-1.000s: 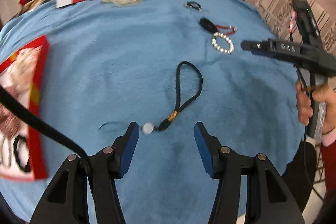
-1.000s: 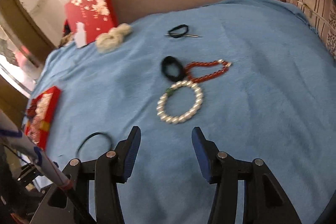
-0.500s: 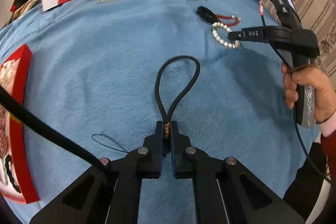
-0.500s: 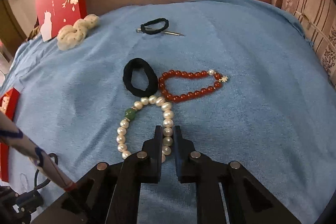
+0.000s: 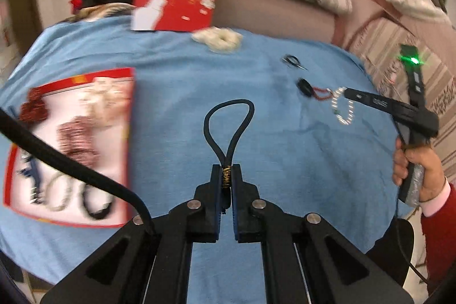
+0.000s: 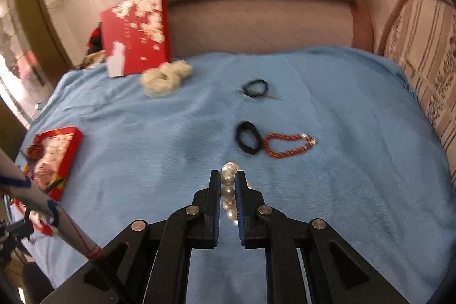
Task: Organize jewelry
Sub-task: 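Carry the lanyard and pearl bracelet over the tray and open both tools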
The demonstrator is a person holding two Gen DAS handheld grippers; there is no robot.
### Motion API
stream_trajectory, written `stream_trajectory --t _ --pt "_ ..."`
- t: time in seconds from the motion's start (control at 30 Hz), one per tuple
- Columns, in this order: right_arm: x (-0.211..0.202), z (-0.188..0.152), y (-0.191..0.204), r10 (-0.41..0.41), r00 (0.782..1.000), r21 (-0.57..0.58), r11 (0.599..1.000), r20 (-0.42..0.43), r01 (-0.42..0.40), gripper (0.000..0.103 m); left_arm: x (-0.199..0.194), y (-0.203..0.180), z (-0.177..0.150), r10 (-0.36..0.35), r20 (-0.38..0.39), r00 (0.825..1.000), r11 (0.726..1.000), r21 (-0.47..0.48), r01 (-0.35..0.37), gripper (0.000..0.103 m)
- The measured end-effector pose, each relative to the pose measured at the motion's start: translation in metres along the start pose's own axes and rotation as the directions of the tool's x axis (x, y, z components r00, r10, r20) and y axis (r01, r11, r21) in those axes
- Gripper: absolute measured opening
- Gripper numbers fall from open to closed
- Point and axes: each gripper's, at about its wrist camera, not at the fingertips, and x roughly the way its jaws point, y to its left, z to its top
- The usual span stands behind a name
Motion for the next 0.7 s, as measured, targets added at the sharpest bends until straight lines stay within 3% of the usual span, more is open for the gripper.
stream_trajectory --t 0.2,0.4,0.7 --pt "-0.025 0.004 0.052 0.070 0.997 -0.073 0.995 0.025 -0.068 0.010 -0.036 0.072 -0.008 0.147 0.026 0.989 0.986 -0.083 -0.145 0.006" --pt "-0.032 0.002 0.122 0.159 0.987 -0.172 0.973 0.005 -0.155 0.010 -0.053 0.150 -0.005 0.259 -0.001 0.966 0.952 -0.170 -0.255 0.006" --pt "-0.006 -0.007 0.240 0.276 0.957 -0.296 0.911 -0.086 -0.289 0.010 -0.019 0.226 0.032 0.284 -0.049 0.958 0.925 -0.250 -0.287 0.006"
